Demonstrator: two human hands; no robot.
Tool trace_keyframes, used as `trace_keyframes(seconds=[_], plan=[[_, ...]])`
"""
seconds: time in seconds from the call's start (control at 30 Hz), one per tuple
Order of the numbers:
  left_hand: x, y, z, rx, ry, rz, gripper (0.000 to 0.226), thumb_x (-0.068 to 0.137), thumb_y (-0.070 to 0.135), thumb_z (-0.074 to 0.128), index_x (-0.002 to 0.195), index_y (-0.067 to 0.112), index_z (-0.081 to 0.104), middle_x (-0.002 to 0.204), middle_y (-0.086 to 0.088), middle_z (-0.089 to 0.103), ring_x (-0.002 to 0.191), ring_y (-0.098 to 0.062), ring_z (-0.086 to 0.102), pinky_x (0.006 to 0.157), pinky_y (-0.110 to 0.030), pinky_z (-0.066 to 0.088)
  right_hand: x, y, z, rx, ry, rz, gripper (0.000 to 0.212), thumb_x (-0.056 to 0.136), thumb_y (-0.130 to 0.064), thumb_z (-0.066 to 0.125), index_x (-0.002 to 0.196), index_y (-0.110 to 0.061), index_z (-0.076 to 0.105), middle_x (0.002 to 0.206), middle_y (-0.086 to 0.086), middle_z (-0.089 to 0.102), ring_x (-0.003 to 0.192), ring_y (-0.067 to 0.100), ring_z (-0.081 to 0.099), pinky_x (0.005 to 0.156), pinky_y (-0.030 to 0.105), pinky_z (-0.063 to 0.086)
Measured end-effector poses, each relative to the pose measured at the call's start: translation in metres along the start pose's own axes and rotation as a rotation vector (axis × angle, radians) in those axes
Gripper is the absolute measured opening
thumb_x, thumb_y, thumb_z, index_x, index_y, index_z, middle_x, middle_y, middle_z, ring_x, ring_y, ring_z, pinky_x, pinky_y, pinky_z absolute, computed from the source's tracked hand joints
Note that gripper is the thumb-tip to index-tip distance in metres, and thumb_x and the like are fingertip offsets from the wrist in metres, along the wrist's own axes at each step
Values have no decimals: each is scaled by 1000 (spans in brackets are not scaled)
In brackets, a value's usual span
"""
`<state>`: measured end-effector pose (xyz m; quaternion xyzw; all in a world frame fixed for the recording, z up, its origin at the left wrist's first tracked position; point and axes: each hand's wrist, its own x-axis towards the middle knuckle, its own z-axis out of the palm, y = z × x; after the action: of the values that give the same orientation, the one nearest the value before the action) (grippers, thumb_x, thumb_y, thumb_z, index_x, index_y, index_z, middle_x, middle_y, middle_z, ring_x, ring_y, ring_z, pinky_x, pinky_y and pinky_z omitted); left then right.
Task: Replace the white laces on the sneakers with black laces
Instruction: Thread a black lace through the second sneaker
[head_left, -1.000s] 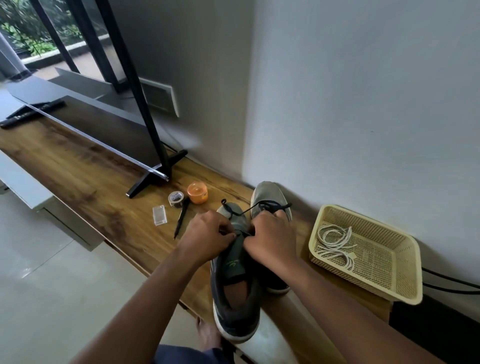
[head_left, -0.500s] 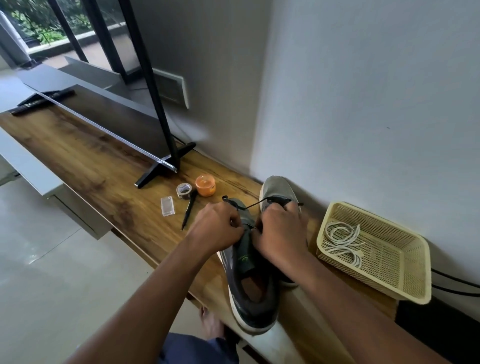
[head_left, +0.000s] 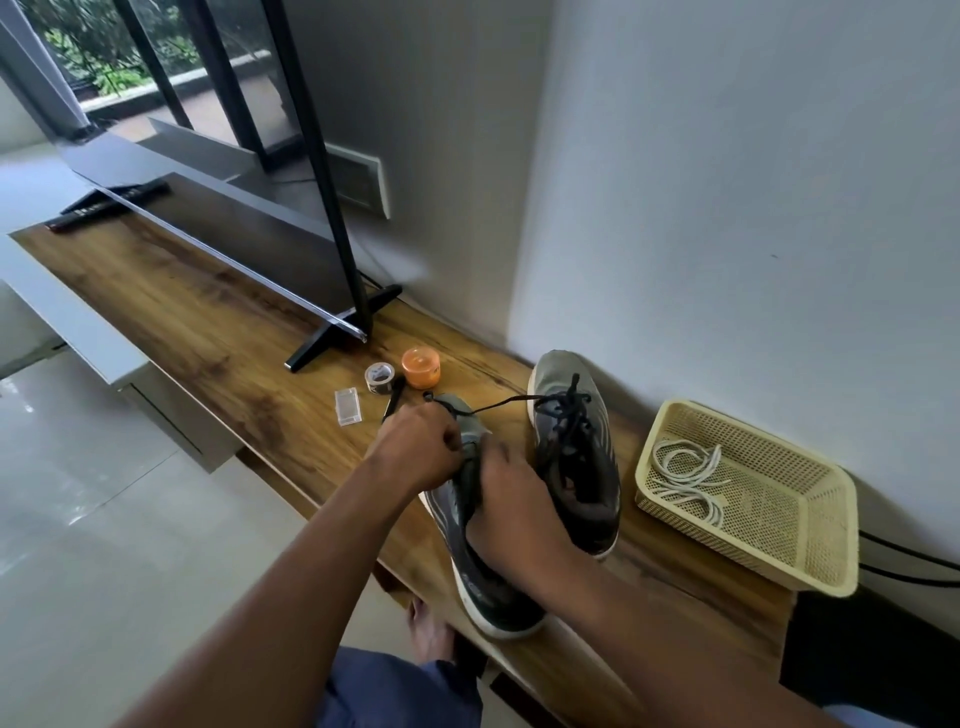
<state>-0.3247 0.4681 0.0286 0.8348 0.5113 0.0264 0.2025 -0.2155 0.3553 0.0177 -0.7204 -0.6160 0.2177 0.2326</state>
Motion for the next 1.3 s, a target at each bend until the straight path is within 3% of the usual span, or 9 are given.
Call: trace_keyframes(seconds=[0.1, 0.23, 0.33, 0.43, 0.5, 0.63, 0.87, 1.07, 1.3], plan=[[-1, 0, 0, -8, 15, -14, 4, 90, 24, 74, 90, 24, 78, 97, 3, 72, 90, -17, 68, 74, -28, 51, 13, 21, -4, 120, -48, 193, 11, 91, -16, 62, 101, -17, 56, 86, -6, 57, 97, 30, 65, 66, 28, 41], [-1, 5, 1, -75, 5, -1, 3, 91, 24, 76, 91, 23, 79, 99, 3, 72, 96, -18, 69, 83, -34, 58, 25, 44, -8, 351, -33, 323, 23, 88, -27, 70, 110, -26, 75, 85, -17, 68, 90, 12, 68, 67, 21, 49], [-1, 7, 1, -111, 11, -8, 4, 91, 24, 75, 89, 24, 78, 101, 2, 73, 95, -17, 69, 82, -34, 59, 32, 45, -6, 403, 72, 320, 13, 82, -35, 80, 94, -32, 73, 79, -26, 69, 81, -4, 63, 65, 6, 42], [0, 8, 4, -127, 19, -12, 3, 91, 25, 75, 90, 24, 78, 101, 0, 74, 95, -19, 69, 83, -36, 60, 34, 42, -2, 227, 163, 205, 26, 83, -38, 80, 104, -22, 77, 96, -9, 76, 93, 12, 70, 78, 24, 53], [0, 7, 6, -126, 25, -18, 5, 91, 27, 75, 93, 24, 79, 101, -1, 74, 95, -21, 70, 83, -37, 61, 33, 39, -2, 78, 218, 62, 24, 86, -37, 75, 97, -16, 77, 93, 0, 74, 91, 22, 69, 81, 37, 55], [1, 5, 11, -103, 61, -22, 5, 90, 30, 77, 89, 26, 80, 95, 3, 74, 89, -18, 70, 78, -33, 59, 35, 38, -5, -74, 212, -83, 19, 93, -28, 66, 92, -11, 75, 93, 8, 69, 89, 28, 63, 80, 43, 49], [3, 4, 15, -150, 132, -109, 11, 88, 32, 78, 80, 25, 78, 73, 15, 65, 77, -10, 64, 57, -21, 40, 40, 41, -3, 248, 173, 226, 13, 94, -18, 68, 89, -8, 76, 87, 7, 73, 89, 28, 68, 76, 37, 53], [5, 4, 12, -164, 103, -89, 6, 88, 33, 80, 85, 27, 81, 82, 12, 71, 84, -11, 66, 66, -22, 44, 41, 42, 3, 499, 155, 404, 16, 92, -11, 67, 78, -13, 75, 87, 6, 76, 93, 28, 71, 85, 45, 59], [2, 8, 11, -115, 99, -56, 7, 88, 34, 78, 90, 29, 83, 85, 10, 73, 81, -12, 67, 62, -21, 43, 41, 40, 6, 592, 165, 480, 22, 89, -9, 66, 75, -21, 78, 86, 0, 77, 91, 22, 72, 88, 49, 60]])
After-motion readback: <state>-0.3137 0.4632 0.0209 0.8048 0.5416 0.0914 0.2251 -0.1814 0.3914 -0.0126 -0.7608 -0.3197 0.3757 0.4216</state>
